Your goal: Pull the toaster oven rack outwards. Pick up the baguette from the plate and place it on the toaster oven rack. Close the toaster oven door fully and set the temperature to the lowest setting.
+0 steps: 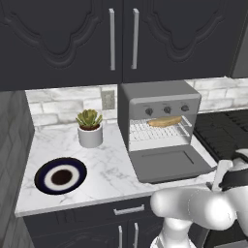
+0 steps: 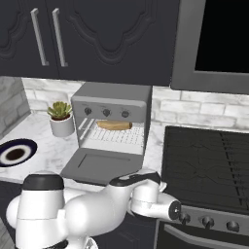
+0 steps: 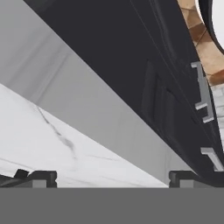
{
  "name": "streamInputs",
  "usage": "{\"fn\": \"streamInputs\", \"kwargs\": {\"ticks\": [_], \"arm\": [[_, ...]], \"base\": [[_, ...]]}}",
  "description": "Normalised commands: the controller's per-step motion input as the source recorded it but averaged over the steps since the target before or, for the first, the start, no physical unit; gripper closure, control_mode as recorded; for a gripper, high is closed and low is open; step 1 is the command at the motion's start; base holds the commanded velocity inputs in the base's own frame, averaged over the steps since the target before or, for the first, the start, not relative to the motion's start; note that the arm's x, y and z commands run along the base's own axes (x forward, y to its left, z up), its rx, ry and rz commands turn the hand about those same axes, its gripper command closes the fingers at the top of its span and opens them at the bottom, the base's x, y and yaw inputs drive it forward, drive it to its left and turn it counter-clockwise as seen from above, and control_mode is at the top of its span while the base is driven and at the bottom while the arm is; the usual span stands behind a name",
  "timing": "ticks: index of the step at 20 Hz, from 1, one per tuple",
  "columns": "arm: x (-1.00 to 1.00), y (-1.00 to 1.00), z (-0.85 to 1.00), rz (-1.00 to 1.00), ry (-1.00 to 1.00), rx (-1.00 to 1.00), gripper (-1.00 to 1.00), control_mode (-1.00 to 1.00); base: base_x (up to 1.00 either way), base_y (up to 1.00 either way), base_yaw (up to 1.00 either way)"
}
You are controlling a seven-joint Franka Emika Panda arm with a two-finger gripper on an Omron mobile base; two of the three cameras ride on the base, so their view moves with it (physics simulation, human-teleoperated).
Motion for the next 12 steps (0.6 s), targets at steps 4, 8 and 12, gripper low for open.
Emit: {"fn": "streamInputs", "kwargs": {"ticks": [4, 8, 12], "arm": [[0.31, 0.38, -0.24, 0.0, 0.0, 0.0, -1.0, -1.0], [0.28, 0.5, -0.17, 0.0, 0.0, 0.0, -1.0, -1.0], [0.19, 0.63, -0.04, 0.0, 0.0, 0.0, -1.0, -1.0]], "base": [[0.0, 0.0, 0.0], [0.0, 0.0, 0.0], [0.0, 0.0, 0.0]]}}
